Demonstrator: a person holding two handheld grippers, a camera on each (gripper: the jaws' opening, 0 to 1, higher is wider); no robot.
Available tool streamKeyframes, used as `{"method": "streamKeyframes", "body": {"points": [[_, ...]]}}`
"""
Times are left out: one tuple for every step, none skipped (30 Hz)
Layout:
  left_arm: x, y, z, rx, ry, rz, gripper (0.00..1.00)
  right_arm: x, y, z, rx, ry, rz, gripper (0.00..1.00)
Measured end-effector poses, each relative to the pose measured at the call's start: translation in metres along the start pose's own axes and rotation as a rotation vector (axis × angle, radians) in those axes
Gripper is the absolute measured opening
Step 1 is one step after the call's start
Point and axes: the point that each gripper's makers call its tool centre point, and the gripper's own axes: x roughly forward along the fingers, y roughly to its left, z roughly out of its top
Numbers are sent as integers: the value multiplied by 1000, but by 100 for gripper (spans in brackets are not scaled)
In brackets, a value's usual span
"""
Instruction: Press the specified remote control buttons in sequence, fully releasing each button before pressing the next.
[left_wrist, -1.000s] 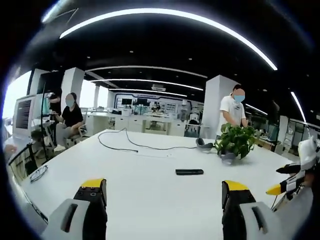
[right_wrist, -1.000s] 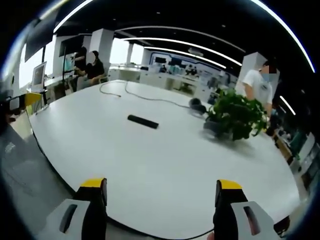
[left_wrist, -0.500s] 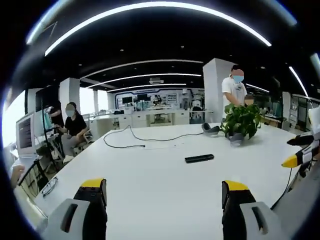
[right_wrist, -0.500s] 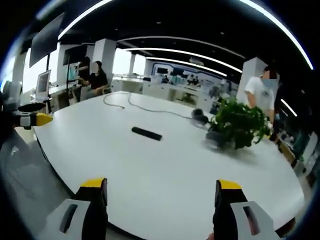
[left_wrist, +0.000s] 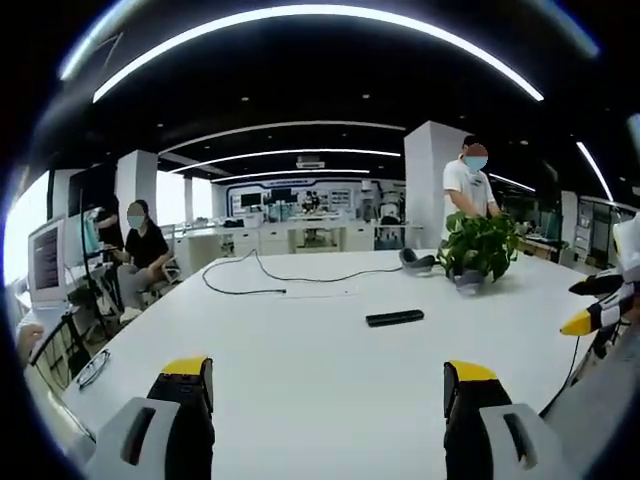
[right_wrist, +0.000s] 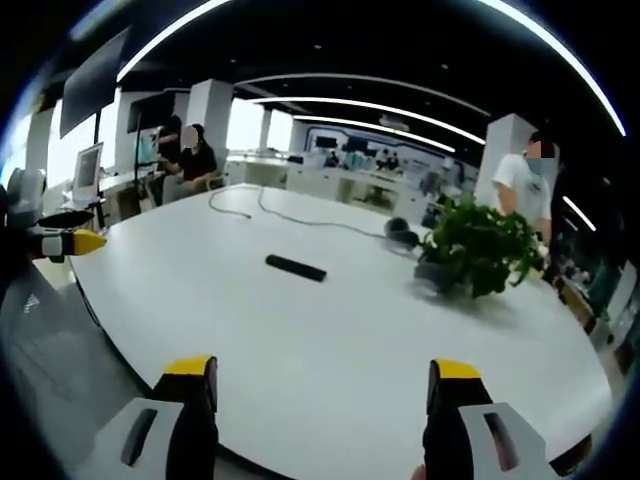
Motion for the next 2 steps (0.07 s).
{"method": "streamKeyframes", "body": {"points": [[0,0,-1,3,5,0,100,0,0,0,-5,2,0,86],[0,0,-2,6,9,-2,100,0,0,0,-9,2,-4,86]]}}
